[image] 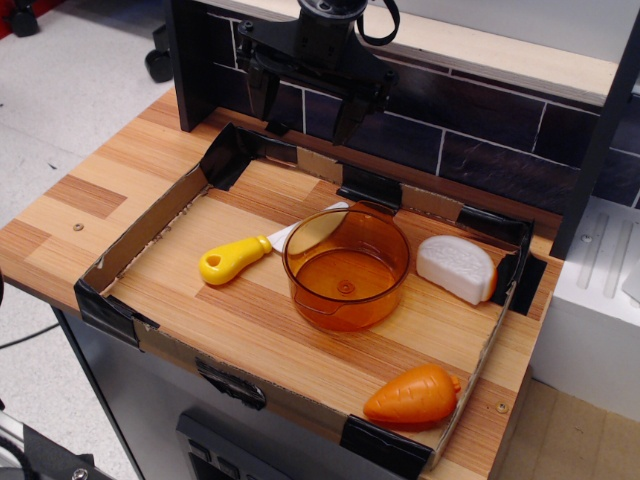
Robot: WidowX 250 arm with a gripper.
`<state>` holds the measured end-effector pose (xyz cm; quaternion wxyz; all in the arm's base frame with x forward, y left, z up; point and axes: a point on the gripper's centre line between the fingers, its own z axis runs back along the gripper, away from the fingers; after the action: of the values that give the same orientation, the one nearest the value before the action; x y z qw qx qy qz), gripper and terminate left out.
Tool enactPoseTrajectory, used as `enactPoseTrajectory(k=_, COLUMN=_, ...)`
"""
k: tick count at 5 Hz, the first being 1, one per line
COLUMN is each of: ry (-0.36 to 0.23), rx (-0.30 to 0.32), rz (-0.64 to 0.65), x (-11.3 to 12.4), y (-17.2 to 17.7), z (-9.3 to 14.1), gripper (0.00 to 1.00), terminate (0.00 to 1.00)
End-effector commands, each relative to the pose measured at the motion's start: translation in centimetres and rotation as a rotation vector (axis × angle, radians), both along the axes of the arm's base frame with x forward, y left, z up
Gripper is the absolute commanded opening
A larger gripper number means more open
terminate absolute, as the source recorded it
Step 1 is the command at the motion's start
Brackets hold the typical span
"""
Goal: Put carrot in pot
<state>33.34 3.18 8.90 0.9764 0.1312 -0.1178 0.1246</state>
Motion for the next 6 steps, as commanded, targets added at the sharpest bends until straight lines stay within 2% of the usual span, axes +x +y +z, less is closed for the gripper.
enactPoseTrajectory(k=1, ry=0.0, rx=0.0, rz=0.0, x=0.0, y=0.0, z=0.0, gripper=1.0, terminate=0.0)
enactPoseTrajectory(k=2, ry=-0.061, rx=-0.016, rz=-0.172, x=-0.4, y=-1.3, z=1.4, gripper=1.0, terminate=0.0)
enactPoseTrajectory(k=3, ry=-0.146, rx=-0.084, rz=-0.37, x=-1.8, y=-2.9, z=3.9, gripper=1.0, terminate=0.0)
enactPoseTrajectory(k=4, ry=-0.155, rx=-0.175, rz=-0.601, x=-4.3, y=-4.5, z=4.6, gripper=1.0, terminate=0.0)
enactPoseTrajectory(k=5, ry=-0.032, rx=-0.183, rz=-0.844, x=-7.3, y=-6.7, z=3.5, gripper=1.0, terminate=0.0)
enactPoseTrajectory(k=6, ry=0.046, rx=-0.192, rz=-1.088, x=-9.1, y=-8.1, z=2.6, gripper=1.0, terminate=0.0)
